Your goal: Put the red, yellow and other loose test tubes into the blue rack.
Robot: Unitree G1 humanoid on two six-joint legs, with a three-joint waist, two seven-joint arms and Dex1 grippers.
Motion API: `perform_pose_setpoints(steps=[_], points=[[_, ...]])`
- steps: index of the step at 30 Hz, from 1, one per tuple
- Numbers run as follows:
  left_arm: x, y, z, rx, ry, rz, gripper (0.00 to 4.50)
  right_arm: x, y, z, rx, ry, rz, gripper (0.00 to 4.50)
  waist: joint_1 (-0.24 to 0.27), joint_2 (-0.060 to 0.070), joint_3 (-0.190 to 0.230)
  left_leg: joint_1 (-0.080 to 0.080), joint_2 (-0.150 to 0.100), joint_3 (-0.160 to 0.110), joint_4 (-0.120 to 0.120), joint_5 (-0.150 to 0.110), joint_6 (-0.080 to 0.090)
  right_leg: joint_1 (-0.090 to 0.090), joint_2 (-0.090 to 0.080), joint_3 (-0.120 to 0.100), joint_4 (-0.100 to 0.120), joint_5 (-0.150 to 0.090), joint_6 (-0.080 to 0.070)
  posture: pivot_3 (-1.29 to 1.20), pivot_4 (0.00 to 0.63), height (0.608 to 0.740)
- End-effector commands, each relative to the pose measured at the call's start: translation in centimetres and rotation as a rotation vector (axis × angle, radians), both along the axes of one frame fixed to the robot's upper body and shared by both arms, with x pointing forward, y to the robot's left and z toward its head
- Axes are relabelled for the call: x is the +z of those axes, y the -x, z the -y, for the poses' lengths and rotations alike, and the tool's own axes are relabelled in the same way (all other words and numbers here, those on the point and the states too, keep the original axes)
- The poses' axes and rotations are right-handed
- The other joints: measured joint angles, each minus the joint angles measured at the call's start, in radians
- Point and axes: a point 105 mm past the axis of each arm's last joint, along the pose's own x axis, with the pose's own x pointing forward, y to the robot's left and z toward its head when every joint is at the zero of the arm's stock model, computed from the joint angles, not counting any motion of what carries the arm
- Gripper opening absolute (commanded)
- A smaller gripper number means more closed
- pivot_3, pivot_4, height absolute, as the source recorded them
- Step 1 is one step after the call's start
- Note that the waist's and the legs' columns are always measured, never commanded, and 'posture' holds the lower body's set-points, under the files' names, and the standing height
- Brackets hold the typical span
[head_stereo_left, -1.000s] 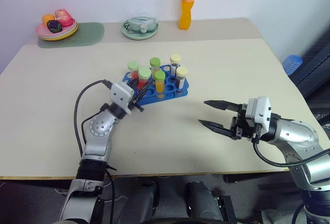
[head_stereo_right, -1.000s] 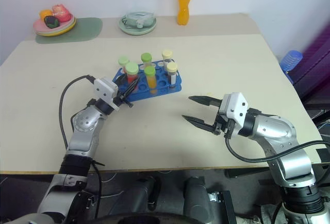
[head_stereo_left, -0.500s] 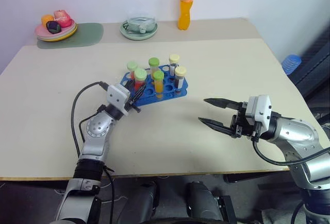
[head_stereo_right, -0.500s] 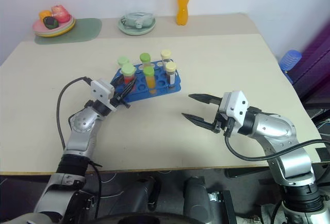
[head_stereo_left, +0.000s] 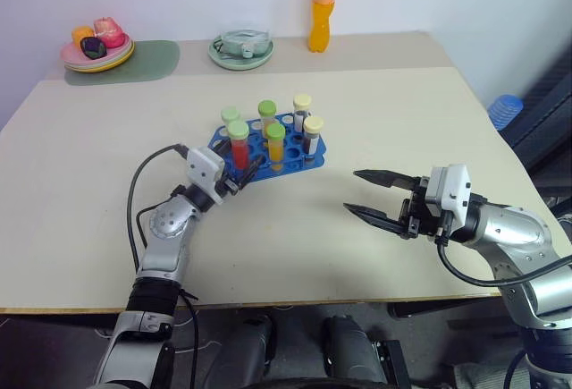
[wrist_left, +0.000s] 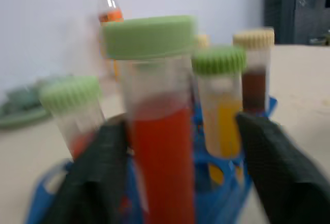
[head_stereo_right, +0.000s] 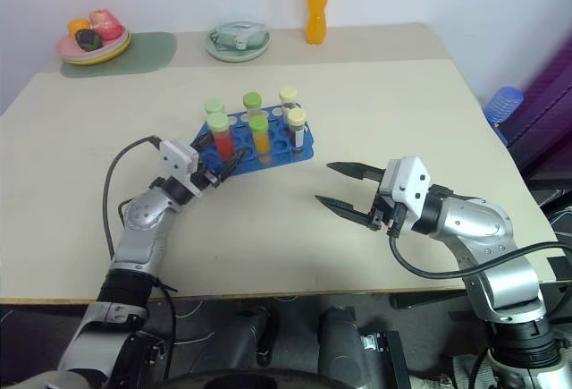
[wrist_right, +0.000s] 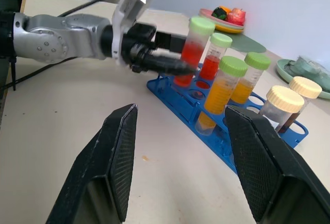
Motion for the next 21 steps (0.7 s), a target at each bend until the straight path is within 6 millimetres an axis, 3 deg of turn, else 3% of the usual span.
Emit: perform_pose_setpoints(steps=[1, 12, 15, 18, 21], points=[[2.8, 0.2, 0.2, -0.01, 0.063, 0.045, 4.4, 0.9, 0.2, -0.4, 0.019, -0.007, 0.048, 2.73, 0.0, 0.0, 0.0, 0.0, 0.0, 0.0, 0.0, 0.0, 0.0, 0.0, 0.0, 0.0, 0.0, 0.0, 0.0, 0.0, 0.15, 0.74], [4.6, 1.1, 0.2, -0.011, 0.055, 0.056, 4.4, 0.7, 0.2, -0.4, 0.019, -0.012, 0.041, 2.73, 0.0, 0.0, 0.0, 0.0, 0.0, 0.0, 0.0, 0.0, 0.0, 0.0, 0.0, 0.0, -0.001, 0.0, 0.0, 0.0, 0.15, 0.74], [3.7, 1.6, -0.8, 0.02, -0.024, 0.049, 4.4, 0.4, 0.2, -0.3, 0.007, -0.02, 0.021, 2.73, -0.001, 0.0, 0.0, 0.0, 0.0, 0.0, -0.001, 0.0, 0.0, 0.0, 0.0, 0.0, -0.001, 0.0, 0.0, 0.0, 0.15, 0.74], [2.8, 2.8, -1.5, -0.07, 0.043, -0.014, 4.4, -0.2, -0.2, 0.4, -0.052, -0.043, -0.029, 2.73, 0.0, 0.0, 0.0, 0.0, 0.0, 0.0, -0.001, 0.0, 0.0, 0.0, 0.0, 0.0, -0.001, 0.0, 0.0, 0.0, 0.15, 0.74], [2.9, 3.5, -3.5, -0.043, 0.066, -0.011, 4.4, -0.3, -1.1, 2.0, -0.193, -0.091, -0.078, 2.73, 0.002, 0.0, 0.0, 0.0, 0.0, 0.0, -0.001, 0.0, 0.0, 0.0, 0.0, 0.0, -0.002, 0.0, 0.0, 0.0, 0.15, 0.74]])
